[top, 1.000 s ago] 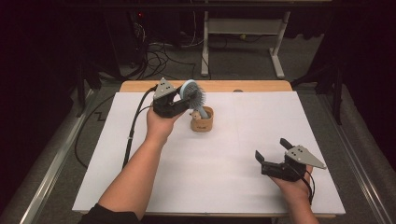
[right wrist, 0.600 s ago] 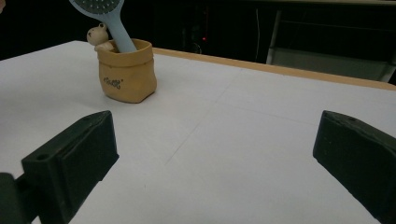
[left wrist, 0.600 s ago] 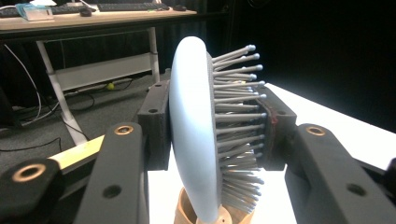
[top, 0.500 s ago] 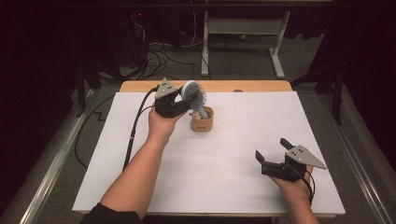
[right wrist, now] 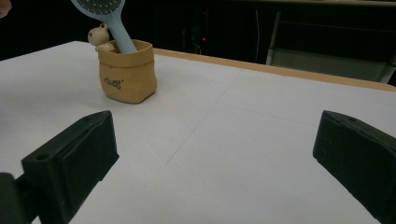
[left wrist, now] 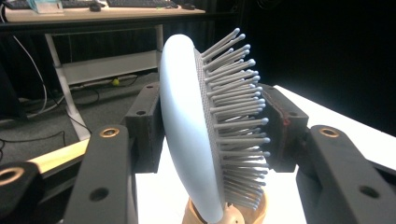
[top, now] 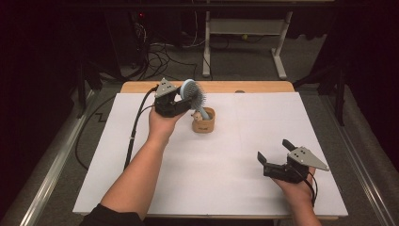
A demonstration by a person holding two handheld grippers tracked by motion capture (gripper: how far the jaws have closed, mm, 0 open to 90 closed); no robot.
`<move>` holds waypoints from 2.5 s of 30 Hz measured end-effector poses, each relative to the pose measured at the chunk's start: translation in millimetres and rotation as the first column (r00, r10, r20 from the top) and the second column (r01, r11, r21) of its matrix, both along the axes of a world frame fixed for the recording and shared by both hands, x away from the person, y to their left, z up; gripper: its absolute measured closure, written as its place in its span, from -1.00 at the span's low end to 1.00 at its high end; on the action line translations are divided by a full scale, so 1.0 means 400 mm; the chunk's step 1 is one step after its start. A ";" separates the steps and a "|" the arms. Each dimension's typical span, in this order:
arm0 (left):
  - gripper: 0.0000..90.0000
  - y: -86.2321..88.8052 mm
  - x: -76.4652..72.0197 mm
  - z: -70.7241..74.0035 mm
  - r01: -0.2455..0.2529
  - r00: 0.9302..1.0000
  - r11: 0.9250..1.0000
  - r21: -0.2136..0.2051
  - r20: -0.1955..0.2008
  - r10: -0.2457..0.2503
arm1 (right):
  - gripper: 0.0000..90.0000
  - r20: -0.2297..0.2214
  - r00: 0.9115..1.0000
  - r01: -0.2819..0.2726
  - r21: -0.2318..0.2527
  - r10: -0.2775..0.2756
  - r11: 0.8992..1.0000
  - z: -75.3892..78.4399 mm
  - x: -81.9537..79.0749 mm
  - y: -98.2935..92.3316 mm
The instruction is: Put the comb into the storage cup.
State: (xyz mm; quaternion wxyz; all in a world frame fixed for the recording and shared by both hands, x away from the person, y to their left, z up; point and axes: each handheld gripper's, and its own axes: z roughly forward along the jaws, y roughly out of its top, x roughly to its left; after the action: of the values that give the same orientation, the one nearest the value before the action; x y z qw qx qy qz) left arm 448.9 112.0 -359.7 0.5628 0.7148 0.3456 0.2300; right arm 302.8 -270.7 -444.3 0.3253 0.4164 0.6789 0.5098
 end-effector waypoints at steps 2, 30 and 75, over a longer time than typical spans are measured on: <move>0.03 -0.001 0.000 0.000 0.000 1.000 1.000 0.007 0.003 0.000 | -1.00 0.000 1.000 -0.001 0.000 0.001 1.000 0.000 0.000 0.000; -0.36 0.028 0.012 -0.005 -0.006 0.998 1.000 0.029 -0.055 0.007 | -1.00 -0.003 1.000 -0.003 0.000 0.003 1.000 -0.002 0.001 0.002; -1.00 0.084 -0.039 0.003 0.032 0.999 0.999 -0.033 -0.003 -0.032 | -1.00 -0.006 1.000 -0.006 -0.016 0.006 1.000 -0.005 0.003 0.009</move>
State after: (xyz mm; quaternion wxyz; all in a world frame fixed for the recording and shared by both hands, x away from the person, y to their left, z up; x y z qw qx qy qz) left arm 433.5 145.8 -358.7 0.5774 0.7112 0.3390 0.2141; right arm 303.8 -267.3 -446.3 0.3249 0.4131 0.6852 0.5043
